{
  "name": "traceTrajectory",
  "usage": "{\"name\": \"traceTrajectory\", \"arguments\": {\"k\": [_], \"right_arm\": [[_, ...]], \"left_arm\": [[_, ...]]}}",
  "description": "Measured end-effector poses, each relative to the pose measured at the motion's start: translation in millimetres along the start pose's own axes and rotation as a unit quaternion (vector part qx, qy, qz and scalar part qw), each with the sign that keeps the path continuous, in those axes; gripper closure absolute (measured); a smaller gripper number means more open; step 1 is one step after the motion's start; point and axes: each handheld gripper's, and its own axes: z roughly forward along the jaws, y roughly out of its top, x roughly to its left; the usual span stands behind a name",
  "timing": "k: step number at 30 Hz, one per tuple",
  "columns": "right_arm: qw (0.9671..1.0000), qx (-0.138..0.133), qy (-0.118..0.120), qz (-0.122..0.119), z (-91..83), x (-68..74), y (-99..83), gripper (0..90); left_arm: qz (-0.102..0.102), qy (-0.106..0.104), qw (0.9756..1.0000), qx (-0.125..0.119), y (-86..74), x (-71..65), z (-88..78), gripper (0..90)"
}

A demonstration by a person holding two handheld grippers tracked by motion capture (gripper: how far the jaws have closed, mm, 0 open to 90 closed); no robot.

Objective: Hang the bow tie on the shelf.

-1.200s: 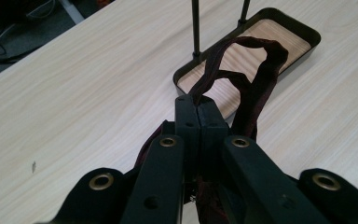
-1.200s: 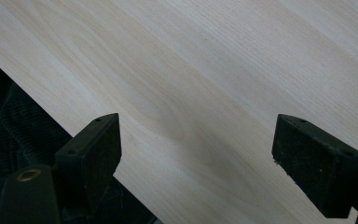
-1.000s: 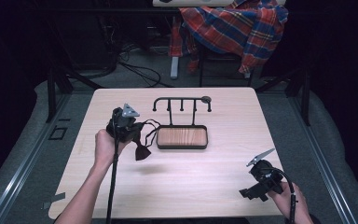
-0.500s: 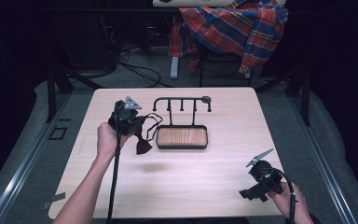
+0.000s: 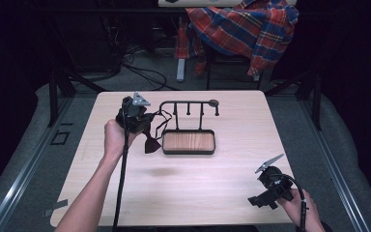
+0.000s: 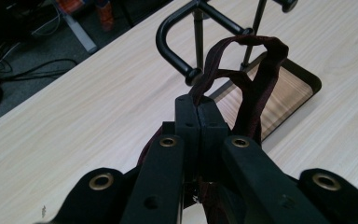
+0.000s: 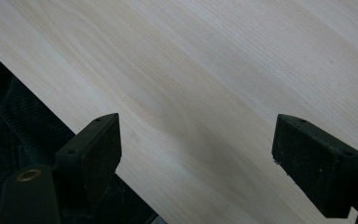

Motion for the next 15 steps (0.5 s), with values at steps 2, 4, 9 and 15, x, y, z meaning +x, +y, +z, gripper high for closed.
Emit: {"name": "traceTrajectory", "arguments": {"k": [2,4,9,15], "right_arm": [[1.0,0.007,-0.001,-0.006,-0.8,-0.5,0.6,15.4],[0.9999,0.008,-0.002,-0.006,-0.8,-0.3,0.7,15.4],[1.0,0.007,-0.001,-0.005,-0.5,-0.3,0.6,15.4],[0.9999,0.009,-0.003,-0.008,-0.6,-0.5,0.7,15.5]], "left_arm": [[-0.003,-0.002,1.0,-0.002,2.3,0.8,1.0,89.4],[-0.006,0.001,1.0,-0.004,4.3,2.2,1.9,89.4],[-0.013,0.007,0.9999,0.0,8.4,8.3,5.2,89.4],[-0.019,0.017,0.9997,0.007,12.2,14.5,12.2,89.4]]}}
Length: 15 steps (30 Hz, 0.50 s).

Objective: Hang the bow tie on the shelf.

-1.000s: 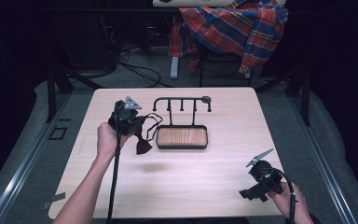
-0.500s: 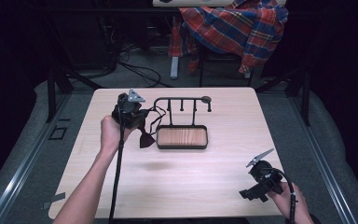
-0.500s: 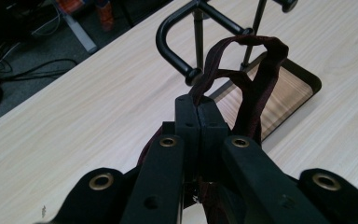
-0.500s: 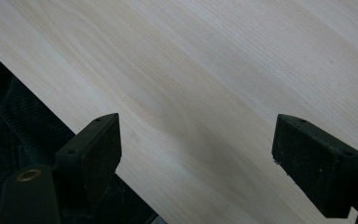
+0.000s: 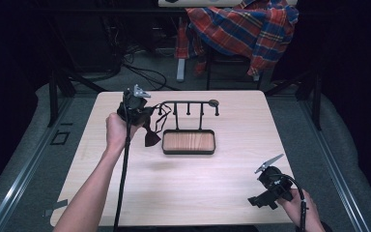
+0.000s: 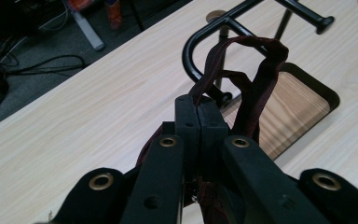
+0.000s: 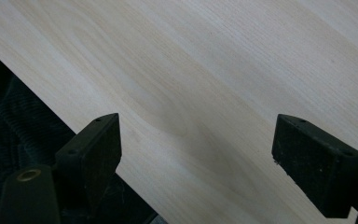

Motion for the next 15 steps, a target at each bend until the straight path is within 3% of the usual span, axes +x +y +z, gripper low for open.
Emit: {"name": "traceTrajectory", "arguments": {"k": [15], "right_arm": [[0.9999,-0.007,0.005,0.006,0.9,0.4,-0.8,15.4]], "left_arm": [[-0.014,0.03,0.9994,0.014,2.5,6.1,19.5,89.2]]}}
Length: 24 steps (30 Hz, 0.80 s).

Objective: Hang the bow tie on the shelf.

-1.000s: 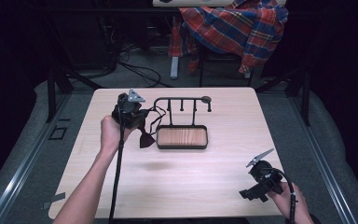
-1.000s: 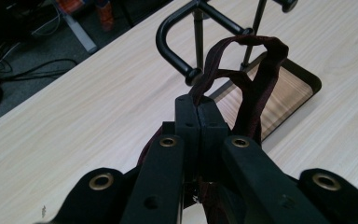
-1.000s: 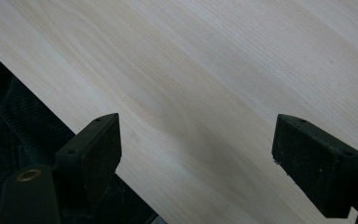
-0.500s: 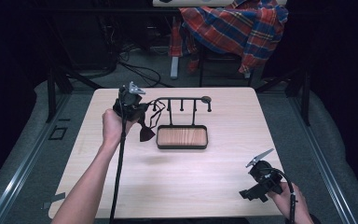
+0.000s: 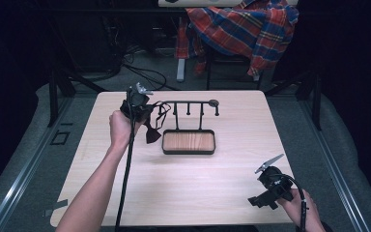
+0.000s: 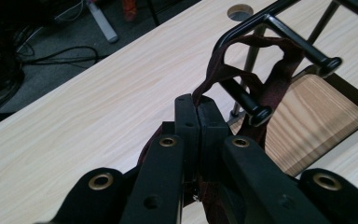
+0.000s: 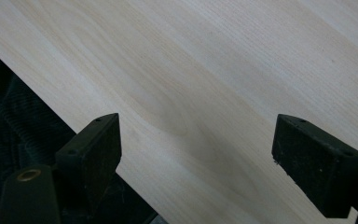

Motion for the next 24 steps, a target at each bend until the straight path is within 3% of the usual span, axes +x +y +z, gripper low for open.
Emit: {"name": "traceTrajectory", "arguments": {"k": [17,24], "right_arm": [[0.9999,0.009,0.0,-0.006,-0.3,-0.8,0.2,15.5],[1.0,0.008,0.001,-0.006,-0.2,-0.8,0.1,15.4]], "left_arm": [[-0.028,0.002,0.9994,0.018,-15.8,1.8,20.6,89.0],[-0.029,-0.002,0.9991,0.029,-21.0,-0.2,30.1,88.4]]}}
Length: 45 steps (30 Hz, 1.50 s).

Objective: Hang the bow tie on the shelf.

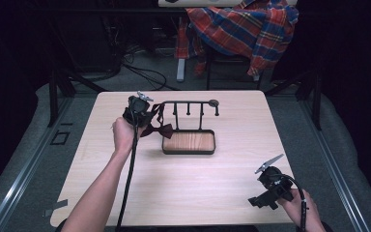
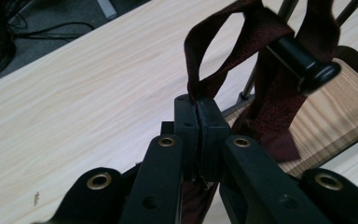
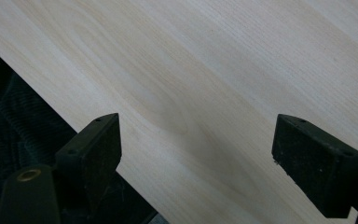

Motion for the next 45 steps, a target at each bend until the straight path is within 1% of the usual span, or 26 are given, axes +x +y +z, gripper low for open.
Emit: {"name": "traceTrajectory", "arguments": {"k": [1,5,8,10,13,14,17,19,20,21,22,23,26,29,30,33,38,42,44,45], "right_arm": [[1.0,0.001,0.0,-0.001,-0.1,-0.1,0.0,15.4],[1.0,0.001,0.0,0.0,-0.3,-0.4,-0.1,15.4],[1.0,0.0,0.0,0.0,0.1,-0.1,0.0,15.4],[1.0,0.001,0.0,0.001,0.0,-0.2,0.1,15.4],[1.0,0.001,0.0,0.001,-0.1,-0.6,0.0,15.4],[1.0,0.001,0.0,0.001,-0.1,-0.6,0.0,15.4],[1.0,0.003,0.0,0.0,0.1,-0.5,0.1,15.5],[1.0,0.001,-0.001,0.0,-0.1,-0.1,0.0,15.4],[1.0,-0.001,-0.001,0.0,-0.1,0.1,-0.2,15.4],[1.0,-0.005,-0.001,0.004,0.5,0.6,-0.5,15.4],[1.0,-0.003,-0.001,0.004,0.4,0.6,-0.6,15.4],[1.0,-0.004,-0.001,0.005,0.6,0.6,-0.7,15.4],[1.0,0.0,-0.001,0.001,0.0,-0.1,-0.1,15.4],[1.0,0.003,0.001,-0.002,-0.1,-0.6,0.3,15.5],[1.0,0.0,-0.001,0.0,0.1,-0.2,0.1,15.4],[1.0,-0.001,0.0,0.001,-0.1,-0.1,0.0,15.5],[1.0,0.001,-0.003,0.0,-0.5,-0.6,-0.1,15.4],[1.0,0.001,-0.004,0.0,-0.7,-0.7,-0.2,15.5],[1.0,0.001,-0.002,-0.003,-0.5,-0.7,-0.3,15.4],[1.0,-0.005,0.002,0.004,0.6,0.6,-0.6,15.4]], "left_arm": [[-0.003,-0.003,1.0,0.0,-0.5,-0.4,1.5,88.1],[-0.006,-0.003,1.0,0.0,-0.9,-2.3,5.3,86.4],[-0.008,-0.006,0.9999,-0.004,-0.9,-2.6,7.2,85.0],[-0.014,-0.013,0.9998,-0.008,-0.9,-2.8,8.3,84.6],[-0.012,-0.015,0.9998,-0.007,-0.4,-3.7,8.9,81.3],[-0.011,-0.013,0.9998,-0.008,-0.2,-4.1,8.7,80.5],[-0.015,-0.013,0.9998,-0.007,-0.3,-4.2,7.5,74.6],[-0.017,0.0,0.9998,-0.008,-0.2,-4.8,5.8,65.4],[-0.017,0.003,0.9998,-0.006,0.1,-4.9,4.7,62.6],[-0.018,0.01,0.9998,-0.006,0.4,-5.5,3.6,58.2],[-0.014,0.017,0.9997,-0.004,0.8,-5.7,2.3,53.5],[-0.015,0.018,0.9997,-0.005,0.9,-5.8,1.1,50.0],[-0.011,0.022,0.9997,0.003,0.7,-3.5,-2.8,42.5],[-0.011,0.025,0.9996,0.009,-0.4,0.7,-7.2,38.2],[-0.014,0.023,0.9996,0.009,-0.7,1.8,-8.4,37.0],[-0.012,0.021,0.9996,0.012,-1.0,4.3,-12.7,33.2],[-0.013,0.015,0.9997,0.011,-1.7,5.1,-19.0,23.9],[-0.011,0.011,0.9999,0.008,-2.7,4.3,-26.1,19.6],[-0.008,0.004,0.9999,0.013,-3.9,4.2,-30.1,18.2],[-0.005,0.002,0.9999,0.013,-5.0,3.8,-32.2,16.5]]}}
